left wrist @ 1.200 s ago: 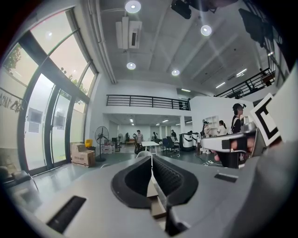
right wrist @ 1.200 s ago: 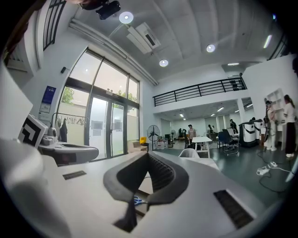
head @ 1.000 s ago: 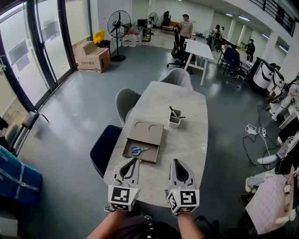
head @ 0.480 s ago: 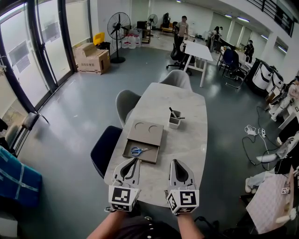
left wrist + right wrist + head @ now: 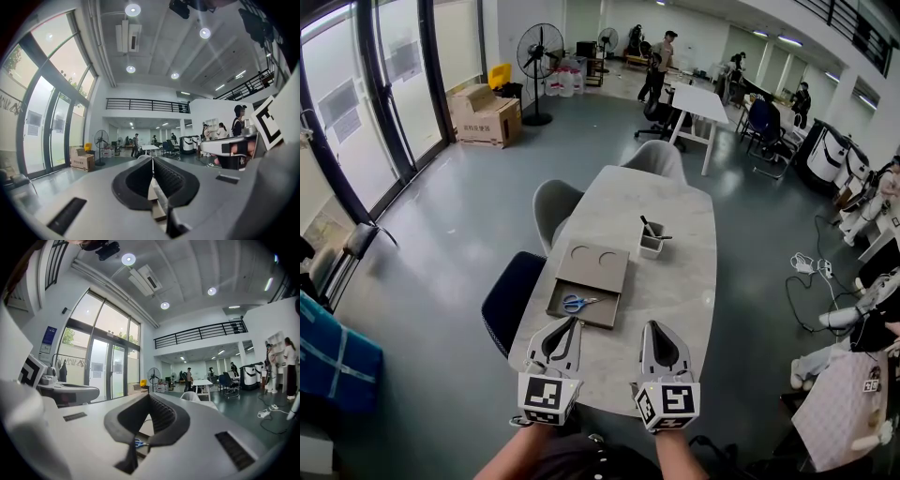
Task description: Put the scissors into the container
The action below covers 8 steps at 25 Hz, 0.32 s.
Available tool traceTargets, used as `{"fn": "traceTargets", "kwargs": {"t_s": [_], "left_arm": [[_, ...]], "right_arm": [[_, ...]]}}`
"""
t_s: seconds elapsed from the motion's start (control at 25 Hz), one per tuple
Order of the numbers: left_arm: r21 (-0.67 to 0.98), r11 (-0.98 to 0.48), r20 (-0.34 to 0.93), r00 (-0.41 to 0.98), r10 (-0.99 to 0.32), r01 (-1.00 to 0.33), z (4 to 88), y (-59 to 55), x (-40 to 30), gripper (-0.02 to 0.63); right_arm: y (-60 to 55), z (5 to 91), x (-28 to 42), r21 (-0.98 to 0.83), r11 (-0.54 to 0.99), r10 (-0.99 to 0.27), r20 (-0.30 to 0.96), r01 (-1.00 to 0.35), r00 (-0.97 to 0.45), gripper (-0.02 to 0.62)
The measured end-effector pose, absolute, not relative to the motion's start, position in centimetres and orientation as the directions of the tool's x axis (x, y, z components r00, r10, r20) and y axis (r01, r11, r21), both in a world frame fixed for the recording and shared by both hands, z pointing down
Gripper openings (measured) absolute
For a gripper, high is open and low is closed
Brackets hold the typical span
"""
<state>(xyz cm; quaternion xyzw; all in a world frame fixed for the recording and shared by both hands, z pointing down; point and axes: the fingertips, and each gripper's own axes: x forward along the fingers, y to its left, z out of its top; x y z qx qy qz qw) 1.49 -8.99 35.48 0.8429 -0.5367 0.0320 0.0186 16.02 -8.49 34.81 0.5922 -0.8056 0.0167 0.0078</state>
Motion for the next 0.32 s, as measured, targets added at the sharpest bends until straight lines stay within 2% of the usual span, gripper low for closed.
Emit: {"fn": "traceTargets", "kwargs": {"t_s": [0.32], "left_arm": [[-0.004,-0.425,0.074,0.423,-0.903,-0.905,35.86,-9.08,1.11,0.021]], "right_arm": [[-8.64,35.08,15.46,-0.018,0.300,-0.953,0.031,-0.954,-0.300,-0.005]]}}
